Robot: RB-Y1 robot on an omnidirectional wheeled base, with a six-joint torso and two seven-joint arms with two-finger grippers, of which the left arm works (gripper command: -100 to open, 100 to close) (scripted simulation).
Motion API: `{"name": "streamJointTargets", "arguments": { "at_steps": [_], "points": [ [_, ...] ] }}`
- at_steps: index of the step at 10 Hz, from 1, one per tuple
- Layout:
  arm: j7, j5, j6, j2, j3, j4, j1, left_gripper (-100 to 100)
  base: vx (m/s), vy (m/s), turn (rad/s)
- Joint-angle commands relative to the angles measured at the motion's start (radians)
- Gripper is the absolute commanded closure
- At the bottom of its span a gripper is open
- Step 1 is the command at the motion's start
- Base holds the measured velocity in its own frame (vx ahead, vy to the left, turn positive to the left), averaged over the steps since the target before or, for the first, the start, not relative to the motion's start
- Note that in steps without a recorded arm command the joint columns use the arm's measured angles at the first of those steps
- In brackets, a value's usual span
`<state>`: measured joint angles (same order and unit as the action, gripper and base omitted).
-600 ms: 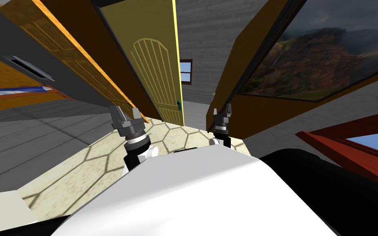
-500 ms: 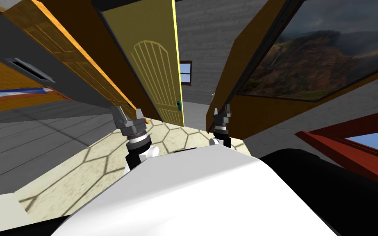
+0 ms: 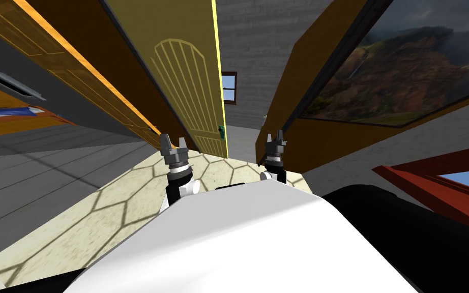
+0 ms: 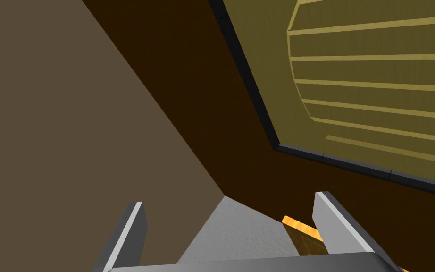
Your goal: Push the door open
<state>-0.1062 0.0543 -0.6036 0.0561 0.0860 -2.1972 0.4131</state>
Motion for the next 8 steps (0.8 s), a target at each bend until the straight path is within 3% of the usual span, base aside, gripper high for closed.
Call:
{"name": "streamJointTargets", "arguments": {
  "at_steps": [1,3,8],
  "points": [
    [0.008,-0.001,0.02,0.005,0.006,0.048,-0.019,-100,0.119,0.044,-0.083],
    [0.011,-0.002,0.029,0.006,0.009,0.071,-0.029,-100,0.11,0.023,-0.048],
    [0.025,-0.007,0.075,0.011,0.026,0.194,-0.083,-100,0.084,0.039,-0.058]
  ]
}}
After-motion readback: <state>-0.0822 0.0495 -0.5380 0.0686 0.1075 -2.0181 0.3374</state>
